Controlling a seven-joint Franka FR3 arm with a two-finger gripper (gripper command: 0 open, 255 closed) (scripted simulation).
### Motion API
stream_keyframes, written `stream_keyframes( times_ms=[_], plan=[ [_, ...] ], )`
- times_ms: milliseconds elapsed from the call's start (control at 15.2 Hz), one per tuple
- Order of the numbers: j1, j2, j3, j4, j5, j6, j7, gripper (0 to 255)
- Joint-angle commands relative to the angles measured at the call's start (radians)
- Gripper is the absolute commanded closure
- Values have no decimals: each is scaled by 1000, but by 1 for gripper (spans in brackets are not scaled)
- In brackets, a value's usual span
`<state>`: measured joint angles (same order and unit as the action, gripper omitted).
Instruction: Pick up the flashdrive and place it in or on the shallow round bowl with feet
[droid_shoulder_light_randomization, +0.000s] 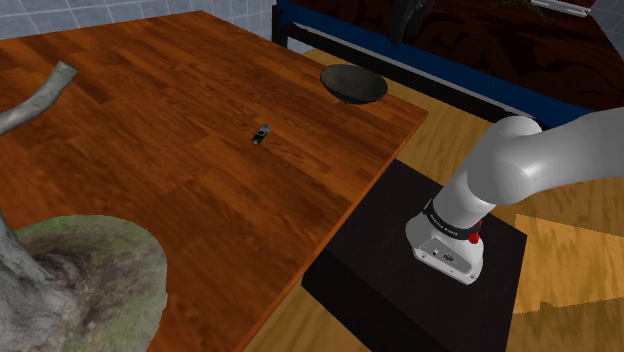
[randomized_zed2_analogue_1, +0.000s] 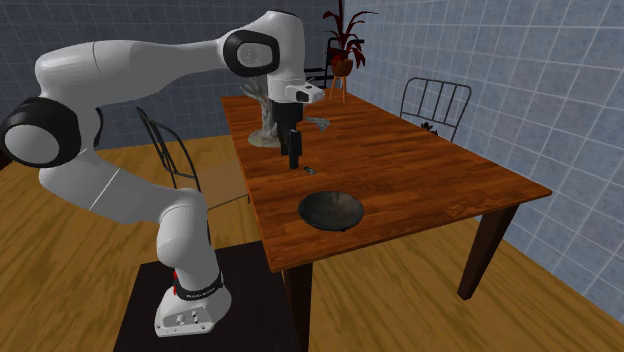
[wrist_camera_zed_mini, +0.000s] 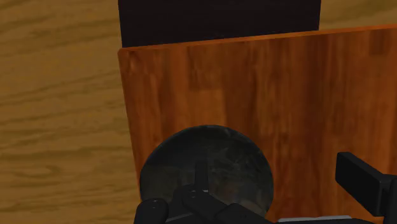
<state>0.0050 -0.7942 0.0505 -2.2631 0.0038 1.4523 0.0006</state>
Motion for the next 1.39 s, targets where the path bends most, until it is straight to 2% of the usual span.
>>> stream_keyframes(
  times_ms=[0, 660, 1320],
  plan=[
    [0, 0, 0, 0, 0, 0, 0, 0],
    [105, 221, 103, -7, 61, 239, -59, 0],
    [195, 479, 218, 66, 76, 435, -109, 0]
  ],
)
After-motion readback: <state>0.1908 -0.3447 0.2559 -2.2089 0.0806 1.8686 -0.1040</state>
